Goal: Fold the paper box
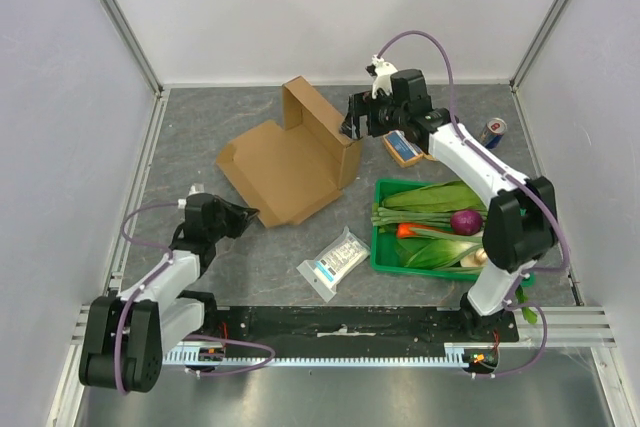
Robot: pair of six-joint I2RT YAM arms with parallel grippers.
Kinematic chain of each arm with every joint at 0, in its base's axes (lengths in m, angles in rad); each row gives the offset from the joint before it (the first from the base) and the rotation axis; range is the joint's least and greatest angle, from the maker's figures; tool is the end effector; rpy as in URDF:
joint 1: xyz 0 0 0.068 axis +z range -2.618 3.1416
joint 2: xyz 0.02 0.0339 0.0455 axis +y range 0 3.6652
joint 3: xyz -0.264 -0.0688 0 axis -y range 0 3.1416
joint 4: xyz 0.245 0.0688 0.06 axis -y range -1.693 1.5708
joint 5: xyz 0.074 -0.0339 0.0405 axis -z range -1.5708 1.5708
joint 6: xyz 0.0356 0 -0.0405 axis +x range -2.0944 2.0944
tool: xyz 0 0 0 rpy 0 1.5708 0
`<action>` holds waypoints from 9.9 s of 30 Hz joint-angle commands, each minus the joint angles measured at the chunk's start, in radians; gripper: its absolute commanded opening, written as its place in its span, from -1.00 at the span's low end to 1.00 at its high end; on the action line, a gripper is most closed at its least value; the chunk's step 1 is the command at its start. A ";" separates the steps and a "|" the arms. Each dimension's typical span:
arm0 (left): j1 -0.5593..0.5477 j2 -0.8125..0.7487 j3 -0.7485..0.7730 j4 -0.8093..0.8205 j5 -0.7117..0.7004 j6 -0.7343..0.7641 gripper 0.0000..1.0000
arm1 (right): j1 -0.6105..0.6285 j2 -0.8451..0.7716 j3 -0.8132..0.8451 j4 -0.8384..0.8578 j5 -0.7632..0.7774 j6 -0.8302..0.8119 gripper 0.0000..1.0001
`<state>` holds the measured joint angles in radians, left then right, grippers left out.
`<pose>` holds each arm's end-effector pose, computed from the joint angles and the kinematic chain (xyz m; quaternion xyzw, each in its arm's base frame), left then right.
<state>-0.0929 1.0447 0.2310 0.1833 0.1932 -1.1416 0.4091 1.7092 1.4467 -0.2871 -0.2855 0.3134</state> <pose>0.1859 -0.0242 0.1407 -0.4064 0.7900 -0.3311 0.3180 0.3638 0.1686 0.3128 -0.1108 0.8593 0.2871 0.4086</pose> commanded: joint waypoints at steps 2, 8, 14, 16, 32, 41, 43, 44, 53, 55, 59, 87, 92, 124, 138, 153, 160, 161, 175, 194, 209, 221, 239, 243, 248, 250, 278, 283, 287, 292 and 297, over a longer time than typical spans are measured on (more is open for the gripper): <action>0.007 -0.127 0.123 -0.103 -0.034 0.154 -0.96 | -0.026 0.127 0.119 0.087 -0.213 0.036 0.73; 0.007 -0.264 0.319 -0.312 -0.092 0.342 -0.96 | -0.027 0.132 0.029 0.268 -0.260 0.203 0.60; 0.007 -0.249 0.511 -0.451 -0.037 0.497 -0.96 | -0.024 0.128 -0.149 0.608 -0.385 0.453 0.64; 0.007 -0.229 0.574 -0.476 -0.015 0.537 -0.96 | -0.020 0.148 -0.216 0.746 -0.424 0.564 0.66; 0.007 -0.051 0.985 -0.818 0.038 0.799 -0.96 | 0.045 0.222 -0.214 0.444 -0.299 0.339 0.92; 0.007 0.024 1.062 -0.921 0.014 0.879 -0.96 | 0.068 0.181 -0.091 0.031 0.112 0.049 0.96; 0.009 0.025 1.070 -0.930 -0.014 0.891 -0.96 | 0.071 0.162 -0.066 -0.061 0.266 -0.020 0.96; 0.007 0.020 1.070 -0.933 -0.017 0.896 -0.96 | 0.073 0.132 -0.068 -0.078 0.310 -0.036 0.96; 0.009 0.029 1.097 -0.943 -0.020 0.918 -0.96 | 0.270 -0.014 -0.037 -0.291 0.708 -0.005 0.96; 0.007 0.035 1.113 -0.952 -0.024 0.925 -0.96 | 0.398 -0.063 -0.051 -0.336 0.775 -0.005 0.96; 0.007 0.046 1.145 -0.967 -0.023 0.953 -0.96 | 0.571 -0.158 -0.120 -0.388 0.686 -0.116 0.96; 0.009 -0.038 1.096 -0.894 0.017 0.967 -0.96 | 0.764 -0.140 -0.376 -0.528 0.603 1.336 0.96; 0.007 -0.055 1.071 -0.877 0.041 0.961 -0.96 | 0.764 -0.111 -0.371 -0.488 0.602 1.418 0.96; 0.007 -0.083 1.058 -0.866 0.042 0.933 -0.96 | 0.780 -0.022 -0.374 -0.421 0.629 1.383 0.20; 0.007 -0.092 1.039 -0.875 -0.014 0.968 -0.96 | 0.880 -0.203 -0.177 -0.592 0.805 0.976 0.14; 0.007 -0.107 1.018 -0.848 0.040 1.017 -0.96 | 0.563 0.328 0.397 -0.406 0.683 0.397 0.22; 0.007 -0.109 0.996 -0.843 0.051 1.033 -0.96 | 0.507 0.443 0.368 -0.290 0.559 0.379 0.54; 0.007 -0.107 0.993 -0.843 0.052 1.034 -0.96 | 0.505 0.446 0.366 -0.278 0.534 0.351 0.61; 0.005 -0.084 0.903 -0.711 0.441 0.949 -0.87 | 0.179 -0.052 -0.106 -0.089 0.291 -0.009 0.96; 0.005 -0.140 0.777 -0.630 0.535 0.870 0.10 | -0.041 0.280 0.110 0.369 -0.555 -0.540 0.91; 0.007 -0.330 0.696 -0.743 0.223 0.839 0.44 | -0.033 0.394 0.227 0.364 -0.780 -0.491 -0.23; 0.007 -0.578 0.536 -0.855 0.044 0.634 0.32 | -0.032 0.300 0.100 0.583 -0.641 -0.278 -1.00; 0.015 -0.166 0.694 -0.653 -0.227 0.879 0.72 | -0.039 0.224 0.075 0.468 -0.526 -0.384 -1.00; 0.025 -0.019 0.735 -0.613 -0.176 0.930 0.61 | -0.046 0.227 0.087 0.439 -0.532 -0.399 -1.00; 0.027 0.072 0.775 -0.581 -0.228 0.983 0.41 | -0.061 0.214 0.080 0.431 -0.523 -0.412 -1.00; 0.027 0.092 0.794 -0.584 -0.247 1.002 0.32 | -0.069 0.213 0.081 0.428 -0.524 -0.410 -1.00; 0.252 0.245 0.786 -0.246 0.241 1.043 -0.36 | -0.064 0.254 0.117 0.471 -0.471 -0.326 -1.00; 0.213 0.252 0.794 -0.268 0.079 0.914 -0.95 | 0.028 0.182 0.031 0.543 -0.094 -0.120 -1.00; 0.110 0.250 0.762 -0.187 -0.055 0.803 -0.96 | 0.144 0.106 -0.101 0.611 0.395 0.096 -1.00; -0.037 0.252 0.760 -0.111 -0.257 0.705 -0.96 | 0.249 0.118 -0.078 0.591 0.664 0.164 -1.00; -0.059 0.267 0.711 0.022 -0.279 0.635 -0.96 | 0.290 0.127 -0.085 0.614 0.802 0.168 -1.00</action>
<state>-0.1287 1.3045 0.9722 0.0101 -0.0555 -0.3614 0.6548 1.8523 1.3567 0.2493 0.3523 0.4049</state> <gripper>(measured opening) 0.033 0.017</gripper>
